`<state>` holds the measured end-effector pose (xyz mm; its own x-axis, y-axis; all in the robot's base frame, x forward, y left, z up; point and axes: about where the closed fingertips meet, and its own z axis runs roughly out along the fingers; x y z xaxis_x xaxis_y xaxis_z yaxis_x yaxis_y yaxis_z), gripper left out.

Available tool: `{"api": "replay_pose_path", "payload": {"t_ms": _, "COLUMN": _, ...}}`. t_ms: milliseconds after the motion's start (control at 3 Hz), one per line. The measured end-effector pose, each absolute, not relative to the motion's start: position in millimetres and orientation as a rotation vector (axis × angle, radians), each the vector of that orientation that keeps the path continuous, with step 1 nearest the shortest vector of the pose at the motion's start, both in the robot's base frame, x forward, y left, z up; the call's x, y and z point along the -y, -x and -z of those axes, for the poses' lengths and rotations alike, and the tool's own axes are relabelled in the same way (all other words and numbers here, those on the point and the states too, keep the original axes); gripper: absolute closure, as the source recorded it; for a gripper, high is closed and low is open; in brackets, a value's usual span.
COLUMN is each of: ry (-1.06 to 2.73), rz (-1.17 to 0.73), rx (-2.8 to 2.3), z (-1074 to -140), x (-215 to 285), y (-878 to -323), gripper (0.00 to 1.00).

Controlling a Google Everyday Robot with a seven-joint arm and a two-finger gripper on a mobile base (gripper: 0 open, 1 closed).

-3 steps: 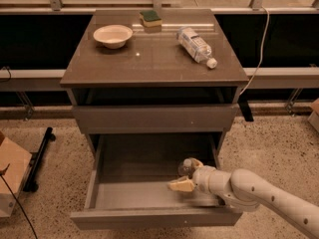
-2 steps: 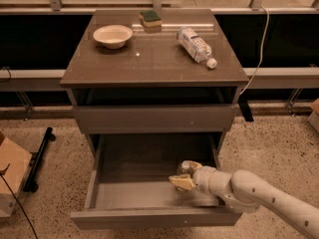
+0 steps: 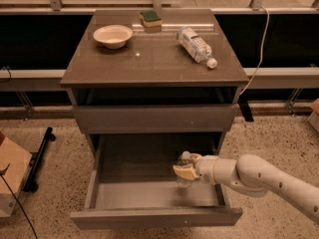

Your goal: Pick water bottle from middle drawer and place on counter

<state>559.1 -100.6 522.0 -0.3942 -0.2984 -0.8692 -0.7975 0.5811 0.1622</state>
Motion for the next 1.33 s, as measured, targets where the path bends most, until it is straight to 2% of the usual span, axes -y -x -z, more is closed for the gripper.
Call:
{"api": "replay_pose_path", "payload": {"t_ms": 667, "ry": 1.069, "rz": -0.837, "rx": -1.828, "z": -662.5, "x": 110.1, "y": -531.4, "gripper": 1.0}}
{"api": "replay_pose_path", "payload": {"t_ms": 1333, "ry": 1.303, "rz": -0.829, "rx": -1.635, "z": -839.1, "x": 114.6, "y": -492.3, "gripper": 1.0}}
